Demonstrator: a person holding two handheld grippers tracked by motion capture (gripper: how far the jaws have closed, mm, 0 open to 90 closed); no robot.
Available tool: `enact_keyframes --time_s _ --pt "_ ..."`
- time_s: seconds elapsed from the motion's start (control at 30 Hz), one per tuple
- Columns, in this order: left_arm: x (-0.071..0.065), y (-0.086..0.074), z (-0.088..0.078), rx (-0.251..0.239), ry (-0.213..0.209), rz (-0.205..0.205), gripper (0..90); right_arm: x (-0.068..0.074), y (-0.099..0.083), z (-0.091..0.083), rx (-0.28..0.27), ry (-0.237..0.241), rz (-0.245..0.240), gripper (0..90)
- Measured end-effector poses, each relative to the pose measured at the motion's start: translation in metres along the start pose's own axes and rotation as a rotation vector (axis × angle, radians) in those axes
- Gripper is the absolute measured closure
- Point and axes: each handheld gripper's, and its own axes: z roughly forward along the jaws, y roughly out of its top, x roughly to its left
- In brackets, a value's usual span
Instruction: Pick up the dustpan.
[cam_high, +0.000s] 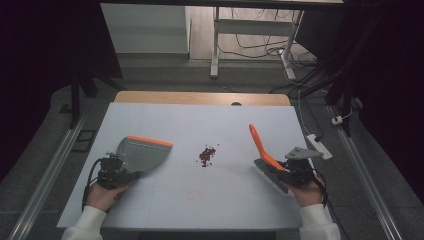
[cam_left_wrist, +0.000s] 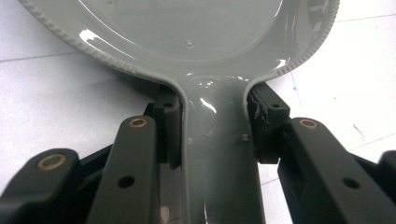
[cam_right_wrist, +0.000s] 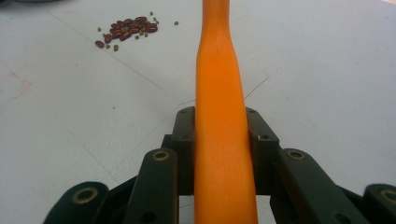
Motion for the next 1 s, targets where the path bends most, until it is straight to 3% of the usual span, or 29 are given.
enact_keyframes --time_s 0.4,1.0 --pt "0.005 -0.001 -0.006 -0.058 -0.041 0.03 61.3 0.001 -0.001 0.003 0.009 0.006 -0.004 70.2" --pt "0.011 0.007 -0.002 -0.125 -0.132 0.124 61.3 0.002 0.0 0.005 0.015 0.0 -0.011 70.2"
